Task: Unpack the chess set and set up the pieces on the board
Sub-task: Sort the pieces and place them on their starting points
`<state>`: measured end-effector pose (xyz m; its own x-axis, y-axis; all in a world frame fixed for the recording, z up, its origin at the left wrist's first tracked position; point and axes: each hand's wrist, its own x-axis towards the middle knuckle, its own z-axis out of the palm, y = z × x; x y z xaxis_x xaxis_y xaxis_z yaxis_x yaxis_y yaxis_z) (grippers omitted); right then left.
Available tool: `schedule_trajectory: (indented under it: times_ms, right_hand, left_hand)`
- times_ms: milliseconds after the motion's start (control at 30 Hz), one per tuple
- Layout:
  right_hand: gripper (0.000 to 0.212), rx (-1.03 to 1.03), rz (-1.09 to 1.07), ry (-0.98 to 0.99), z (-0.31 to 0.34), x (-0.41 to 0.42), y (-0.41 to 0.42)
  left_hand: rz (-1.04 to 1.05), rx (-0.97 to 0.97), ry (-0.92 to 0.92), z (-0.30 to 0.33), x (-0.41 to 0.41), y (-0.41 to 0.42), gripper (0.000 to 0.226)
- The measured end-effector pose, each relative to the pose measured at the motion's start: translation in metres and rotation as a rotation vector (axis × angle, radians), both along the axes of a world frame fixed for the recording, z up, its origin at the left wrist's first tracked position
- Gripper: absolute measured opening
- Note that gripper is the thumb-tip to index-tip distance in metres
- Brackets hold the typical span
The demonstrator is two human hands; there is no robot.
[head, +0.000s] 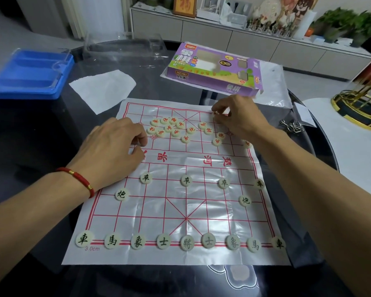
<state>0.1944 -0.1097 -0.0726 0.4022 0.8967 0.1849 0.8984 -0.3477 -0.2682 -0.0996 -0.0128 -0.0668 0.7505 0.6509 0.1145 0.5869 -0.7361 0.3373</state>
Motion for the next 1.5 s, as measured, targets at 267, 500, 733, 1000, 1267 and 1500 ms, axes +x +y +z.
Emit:
schedule_trajectory:
  times_ms: [267,500,733,1000,1267,1500]
  right_hand:
    - [0.028,0.02,-0.057,-0.043,-0.002,0.0,-0.001]
    - [0.023,0.032,-0.06,-0.02,-0.003,-0.002,0.001]
    - [0.025,0.041,-0.066,-0.015,-0.004,-0.002,0.003]
    - [0.02,0.037,-0.025,-0.02,0.014,0.003,-0.005]
    - [0.019,-0.24,0.103,0.136,0.034,0.005,-0.024]
    - [0.017,-0.288,0.148,0.166,0.027,0.007,-0.025]
  left_hand:
    - [-0.003,0.001,0.006,0.001,0.001,-0.001,0.016]
    - [0.005,0.012,0.011,0.002,0.002,-0.003,0.016]
    - [0.005,0.006,0.01,0.002,0.001,-0.004,0.016]
    - [0.003,0.005,0.003,0.002,0.001,-0.003,0.015]
    - [-0.005,0.011,-0.002,0.002,0.001,-0.002,0.015]
    - [-0.007,0.015,-0.002,0.001,0.001,-0.002,0.014]
